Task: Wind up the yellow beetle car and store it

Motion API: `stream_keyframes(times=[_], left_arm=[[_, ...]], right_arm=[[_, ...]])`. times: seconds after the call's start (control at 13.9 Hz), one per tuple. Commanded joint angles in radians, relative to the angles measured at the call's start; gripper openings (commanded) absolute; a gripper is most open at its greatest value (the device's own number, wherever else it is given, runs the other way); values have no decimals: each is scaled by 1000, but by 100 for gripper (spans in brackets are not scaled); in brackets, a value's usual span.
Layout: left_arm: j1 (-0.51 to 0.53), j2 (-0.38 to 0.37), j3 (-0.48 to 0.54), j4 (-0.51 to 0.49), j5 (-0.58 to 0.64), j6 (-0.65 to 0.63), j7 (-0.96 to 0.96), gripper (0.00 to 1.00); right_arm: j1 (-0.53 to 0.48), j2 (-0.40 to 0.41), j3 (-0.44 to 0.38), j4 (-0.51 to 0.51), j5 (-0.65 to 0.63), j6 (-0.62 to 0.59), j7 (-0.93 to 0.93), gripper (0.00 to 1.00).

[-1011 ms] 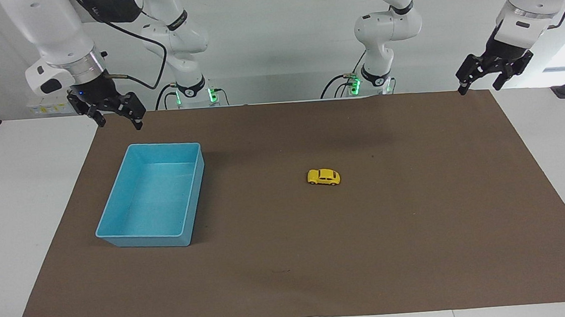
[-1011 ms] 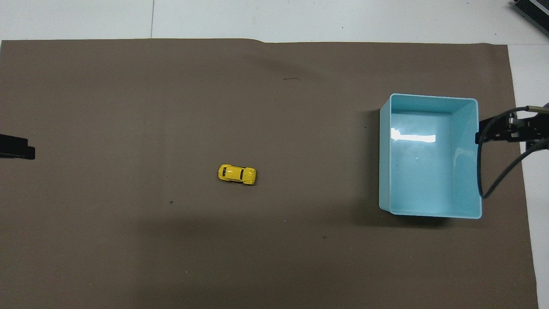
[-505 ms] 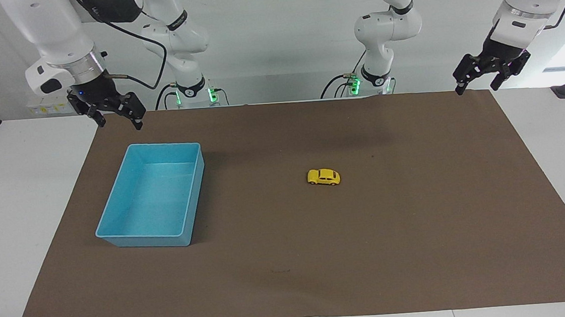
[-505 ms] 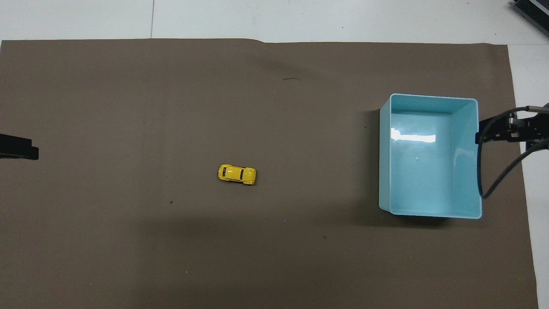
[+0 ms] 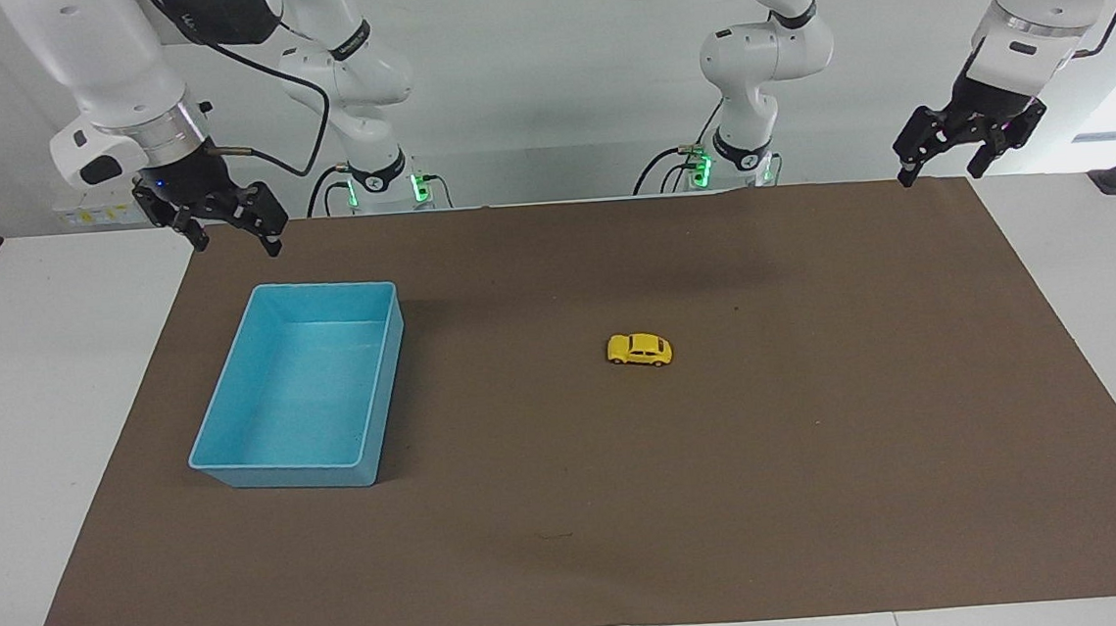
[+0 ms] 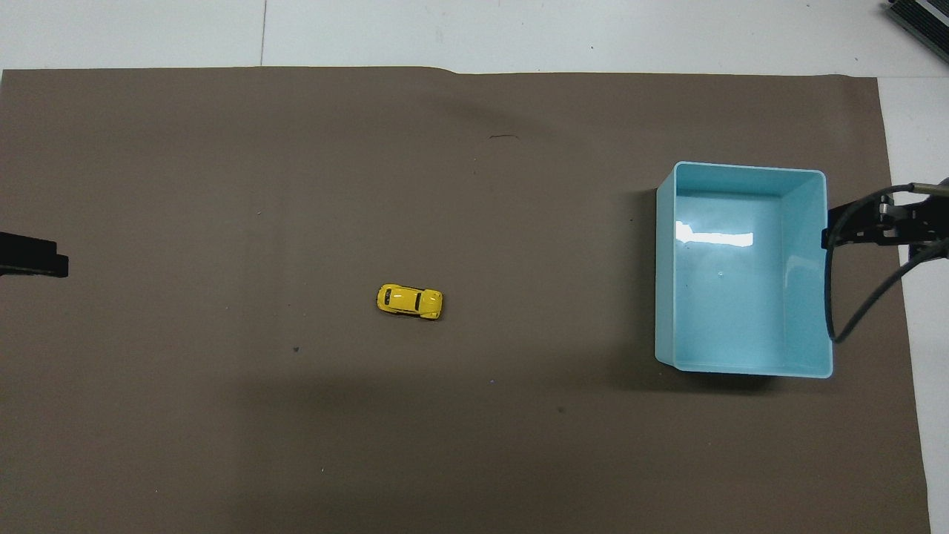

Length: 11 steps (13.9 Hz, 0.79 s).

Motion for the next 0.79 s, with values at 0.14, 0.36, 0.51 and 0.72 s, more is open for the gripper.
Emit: stream_keyframes(times=[0.14, 0.36, 0.51, 0.72], left_arm=[[-2, -24, -1, -24, 7, -10, -8, 100], [0, -22, -1, -22, 7, -8, -8, 100], [-2, -22, -1, -22, 5, -10, -8, 100], [-10, -24, -4, -22, 5, -25, -60, 100]], right_arm=[[-15, -8, 7, -12, 2, 10, -28, 100], [-15, -10, 7, -12, 2, 10, -28, 100], [-15, -8, 7, -12, 2, 11, -28, 100], [-15, -8, 7, -12, 0, 11, -28, 100]])
